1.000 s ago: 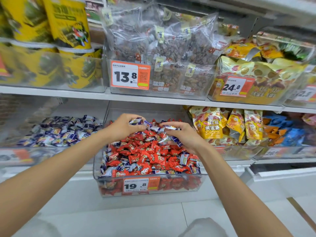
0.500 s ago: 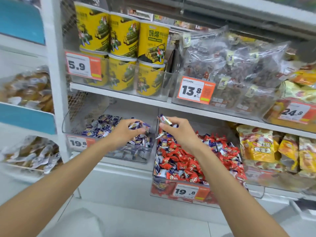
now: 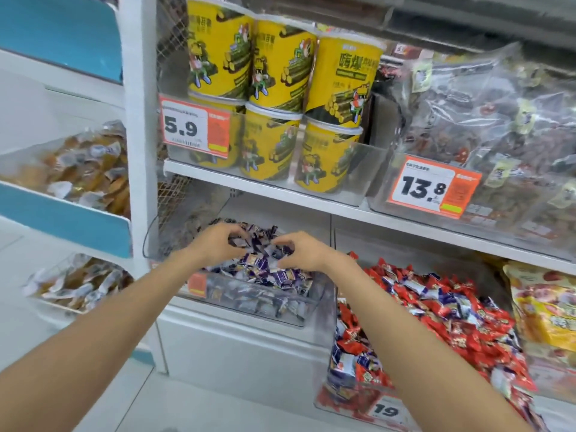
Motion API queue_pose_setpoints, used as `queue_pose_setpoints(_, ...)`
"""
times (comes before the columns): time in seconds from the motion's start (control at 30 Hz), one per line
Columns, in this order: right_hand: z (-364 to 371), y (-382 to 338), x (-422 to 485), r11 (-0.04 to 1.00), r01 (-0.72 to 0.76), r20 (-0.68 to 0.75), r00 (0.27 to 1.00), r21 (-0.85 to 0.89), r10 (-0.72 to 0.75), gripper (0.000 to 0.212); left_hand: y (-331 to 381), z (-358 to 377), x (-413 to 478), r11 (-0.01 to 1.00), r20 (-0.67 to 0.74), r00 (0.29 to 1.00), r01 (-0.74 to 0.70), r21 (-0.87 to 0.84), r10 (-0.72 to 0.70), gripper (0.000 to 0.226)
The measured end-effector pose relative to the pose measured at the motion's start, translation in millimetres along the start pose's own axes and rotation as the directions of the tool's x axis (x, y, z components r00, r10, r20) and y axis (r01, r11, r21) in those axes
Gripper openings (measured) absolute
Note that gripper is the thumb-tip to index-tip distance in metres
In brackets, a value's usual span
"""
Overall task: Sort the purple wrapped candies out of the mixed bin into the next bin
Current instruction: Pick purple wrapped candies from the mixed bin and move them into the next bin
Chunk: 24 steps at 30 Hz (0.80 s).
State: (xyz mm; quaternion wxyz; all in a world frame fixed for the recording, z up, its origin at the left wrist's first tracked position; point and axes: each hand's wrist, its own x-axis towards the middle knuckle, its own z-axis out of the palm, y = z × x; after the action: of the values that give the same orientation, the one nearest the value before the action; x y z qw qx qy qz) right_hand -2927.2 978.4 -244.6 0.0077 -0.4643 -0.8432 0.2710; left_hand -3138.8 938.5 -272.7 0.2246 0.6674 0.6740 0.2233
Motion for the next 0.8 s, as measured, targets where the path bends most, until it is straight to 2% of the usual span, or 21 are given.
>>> queue_pose_setpoints(0.1, -10, 14, -36, 0.995, 0.035, -0.222, 0.974, -0.092, -0.054, 0.031, 6, 5, -12, 0.991, 0.016, 0.997, -0.074, 0.113, 0.073, 0.025)
queue_pose_setpoints(0.17, -19, 32, -71, 0.991, 0.037, -0.409, 0.908, -0.132, -0.089, 0.024, 21, 6, -23, 0.985, 0.019, 0.993, -0.115, 0.130, 0.113, 0.016)
queue_pose_setpoints(0.23, -30, 58, -110, 0.990, -0.017, -0.498, 0.865, -0.138, -0.054, 0.018, 45, 10, -32, 0.982, 0.014, 0.987, -0.162, 0.094, 0.162, 0.010)
queue_pose_setpoints(0.37, -45, 115, -178, 0.978, -0.185, -0.463, 0.878, -0.099, 0.119, 0.018, 103, 31, -38, 0.950, 0.020, 0.953, -0.302, 0.079, 0.302, 0.012)
queue_pose_setpoints(0.47, -50, 141, -213, 0.970, -0.237, -0.440, 0.877, -0.050, 0.192, 0.022, 147, 53, -36, 0.927, 0.048, 0.930, -0.366, 0.077, 0.364, 0.012)
queue_pose_setpoints(0.63, -61, 171, -235, 0.970, -0.243, -0.439, 0.875, -0.032, 0.204, 0.025, 193, 92, -20, 0.903, 0.160, 0.906, -0.412, 0.124, 0.391, 0.015)
queue_pose_setpoints(0.8, -63, 186, -200, 0.977, -0.213, -0.403, 0.893, 0.017, 0.202, 0.033, 217, 131, 14, 0.903, 0.237, 0.909, -0.389, 0.181, 0.344, 0.026)
